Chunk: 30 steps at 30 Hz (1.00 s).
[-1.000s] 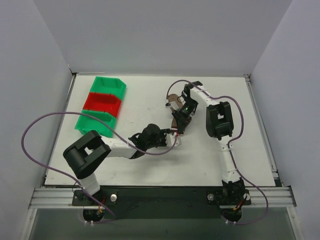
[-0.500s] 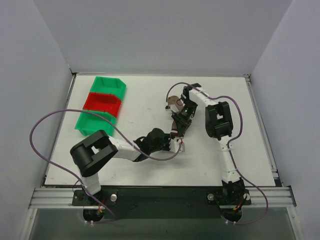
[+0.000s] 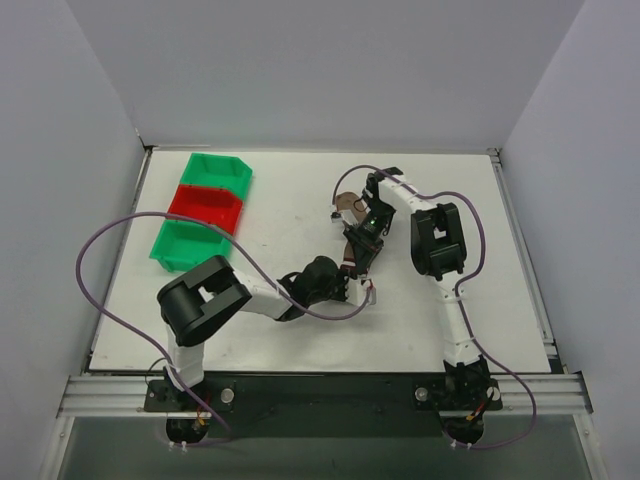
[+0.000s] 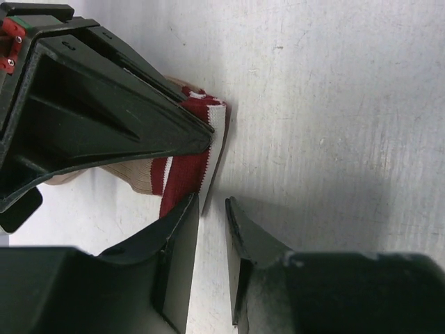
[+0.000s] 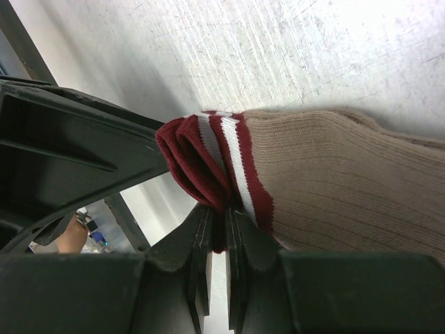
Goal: Roll the socks
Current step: Roll the sock at the center of the board.
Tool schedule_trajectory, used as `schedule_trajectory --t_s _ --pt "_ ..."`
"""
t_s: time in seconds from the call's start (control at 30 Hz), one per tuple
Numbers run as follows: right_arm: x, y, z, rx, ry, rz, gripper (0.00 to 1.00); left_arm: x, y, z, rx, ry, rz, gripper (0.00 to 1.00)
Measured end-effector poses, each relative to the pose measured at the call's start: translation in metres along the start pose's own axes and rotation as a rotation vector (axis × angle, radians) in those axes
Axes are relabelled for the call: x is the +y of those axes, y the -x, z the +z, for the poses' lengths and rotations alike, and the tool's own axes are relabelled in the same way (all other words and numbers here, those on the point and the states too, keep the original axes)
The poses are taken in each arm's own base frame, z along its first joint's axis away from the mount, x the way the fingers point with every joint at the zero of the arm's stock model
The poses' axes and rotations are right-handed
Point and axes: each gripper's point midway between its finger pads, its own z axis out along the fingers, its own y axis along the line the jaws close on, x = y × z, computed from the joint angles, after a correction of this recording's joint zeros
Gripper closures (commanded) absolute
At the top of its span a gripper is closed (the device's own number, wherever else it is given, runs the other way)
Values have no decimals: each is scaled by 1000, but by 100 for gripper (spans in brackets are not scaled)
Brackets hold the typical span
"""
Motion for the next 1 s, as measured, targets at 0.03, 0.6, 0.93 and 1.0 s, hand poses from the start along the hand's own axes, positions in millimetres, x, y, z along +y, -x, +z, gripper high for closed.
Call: schedule_trajectory --t_s 0.03,0.6,0.93,1.0 --pt "0 0 0 -1 0 0 100 0 0 1 0 3 4 76" --pt "0 0 -1 -2 1 6 100 1 2 15 17 12 77 100" --pt "-5 -2 -6 -21 2 26 100 -10 2 3 7 -51 103 73" --pt "-6 -3 -6 -25 4 32 100 -11 1 -3 2 -47 106 66"
